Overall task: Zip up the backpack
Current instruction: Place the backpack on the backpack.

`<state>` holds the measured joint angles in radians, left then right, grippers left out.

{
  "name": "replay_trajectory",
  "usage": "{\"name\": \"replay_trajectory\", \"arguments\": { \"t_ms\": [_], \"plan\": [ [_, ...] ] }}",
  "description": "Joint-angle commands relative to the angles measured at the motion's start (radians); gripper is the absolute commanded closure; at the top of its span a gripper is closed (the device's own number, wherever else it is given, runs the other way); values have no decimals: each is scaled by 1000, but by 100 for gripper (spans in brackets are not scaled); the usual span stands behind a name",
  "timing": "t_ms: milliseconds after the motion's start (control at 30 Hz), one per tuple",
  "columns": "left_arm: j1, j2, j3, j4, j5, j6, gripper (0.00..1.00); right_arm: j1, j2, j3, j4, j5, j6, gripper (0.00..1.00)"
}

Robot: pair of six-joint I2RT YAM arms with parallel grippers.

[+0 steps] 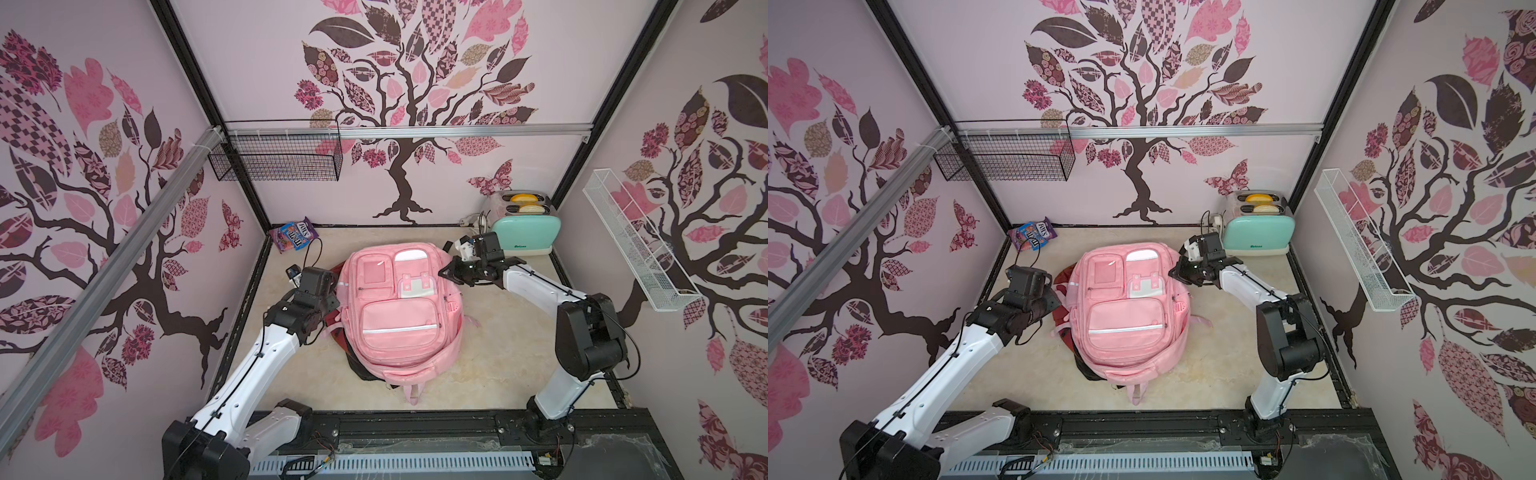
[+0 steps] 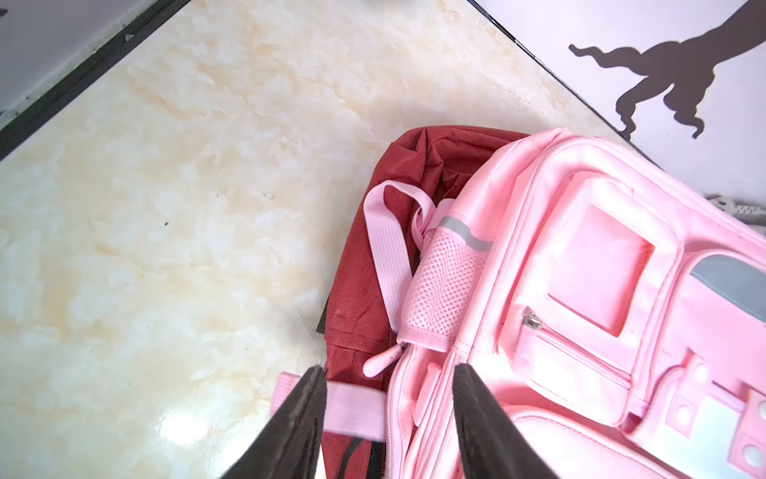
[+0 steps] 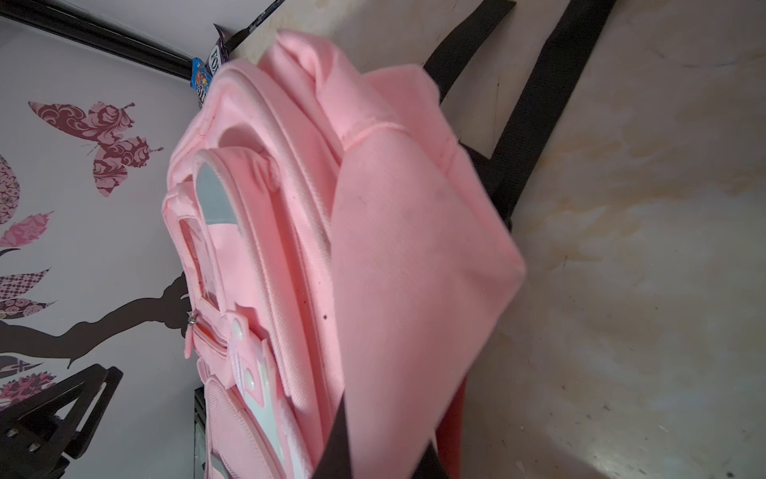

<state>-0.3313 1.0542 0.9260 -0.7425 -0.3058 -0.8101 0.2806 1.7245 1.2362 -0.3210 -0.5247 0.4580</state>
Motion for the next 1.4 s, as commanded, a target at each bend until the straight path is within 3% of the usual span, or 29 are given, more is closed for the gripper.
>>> {"name": "replay_trajectory", "arguments": {
  "t_ms": [0, 133, 233, 1000, 1133, 1267, 1367],
  "plan": [
    [10, -67, -114, 89, 138, 15, 45, -1, -6, 52, 74, -12, 29, 100],
    [26, -99, -283, 337, 381, -20, 43, -3, -21, 54, 79, -38, 45, 100],
    [26, -66, -328, 423, 492, -47, 43, -3, -28, 66, 65, -47, 41, 100],
    [42, 106, -553, 1088, 890, -159, 43, 8, 137, 169, -28, -135, 0, 100],
    [41, 157, -579, 1225, 948, -186, 47, 43, 179, 199, -64, -128, -24, 100],
    [38, 187, -641, 1481, 979, -273, 50, 95, 220, 236, -106, -108, -43, 100],
    [30, 179, -636, 1497, 987, -276, 59, 127, 234, 251, -136, -77, -58, 100]
  ]
}}
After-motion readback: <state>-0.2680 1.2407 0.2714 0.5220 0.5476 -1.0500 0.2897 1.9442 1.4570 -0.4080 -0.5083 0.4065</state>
